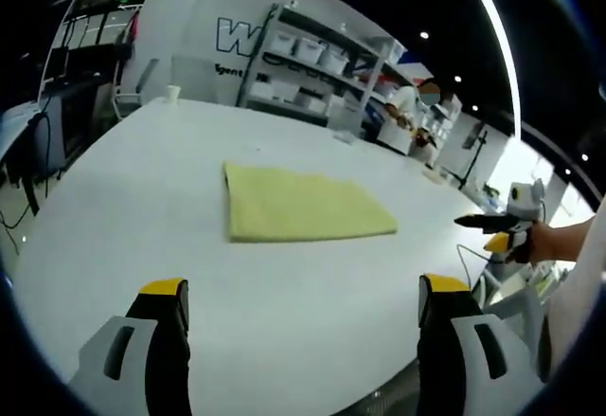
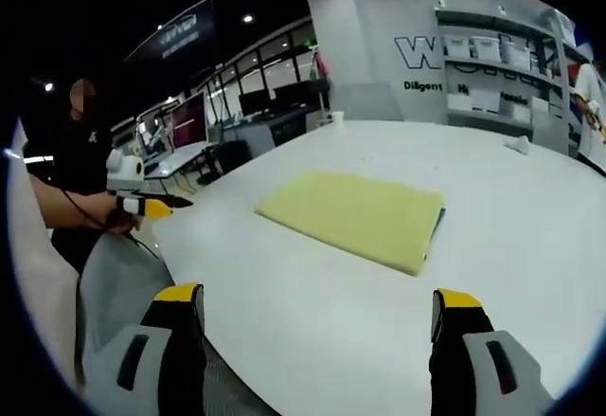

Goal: Fold the garment on the visible template until the final outline fits inside the template.

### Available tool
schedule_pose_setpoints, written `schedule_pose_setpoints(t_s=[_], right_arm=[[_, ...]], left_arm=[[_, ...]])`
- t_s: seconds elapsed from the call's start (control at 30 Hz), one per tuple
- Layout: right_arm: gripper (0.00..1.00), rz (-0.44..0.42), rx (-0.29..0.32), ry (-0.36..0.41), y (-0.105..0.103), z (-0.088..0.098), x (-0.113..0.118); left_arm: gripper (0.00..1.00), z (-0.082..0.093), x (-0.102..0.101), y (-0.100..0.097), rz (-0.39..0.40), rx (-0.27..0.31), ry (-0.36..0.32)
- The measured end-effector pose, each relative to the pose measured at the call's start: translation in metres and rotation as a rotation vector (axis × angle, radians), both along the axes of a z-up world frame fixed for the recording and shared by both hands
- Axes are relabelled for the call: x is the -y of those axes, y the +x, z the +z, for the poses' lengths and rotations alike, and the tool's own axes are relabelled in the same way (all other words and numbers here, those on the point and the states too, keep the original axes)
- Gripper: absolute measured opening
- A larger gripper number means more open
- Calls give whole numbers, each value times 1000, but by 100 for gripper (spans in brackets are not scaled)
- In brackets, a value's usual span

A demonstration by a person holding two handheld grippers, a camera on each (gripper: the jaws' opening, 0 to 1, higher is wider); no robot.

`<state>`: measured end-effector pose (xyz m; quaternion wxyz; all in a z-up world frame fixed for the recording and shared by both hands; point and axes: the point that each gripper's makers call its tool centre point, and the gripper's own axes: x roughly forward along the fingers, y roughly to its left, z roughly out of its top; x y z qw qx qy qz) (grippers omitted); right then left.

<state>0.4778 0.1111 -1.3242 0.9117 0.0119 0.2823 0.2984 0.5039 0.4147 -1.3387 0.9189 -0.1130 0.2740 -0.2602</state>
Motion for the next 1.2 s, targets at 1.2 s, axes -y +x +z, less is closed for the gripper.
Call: schedule_pose_setpoints(t_s=[1.2], right_arm=[[99,25,4,-1,3,2,-4]], left_arm=[[99,0,-1,0,2,-4,-5]])
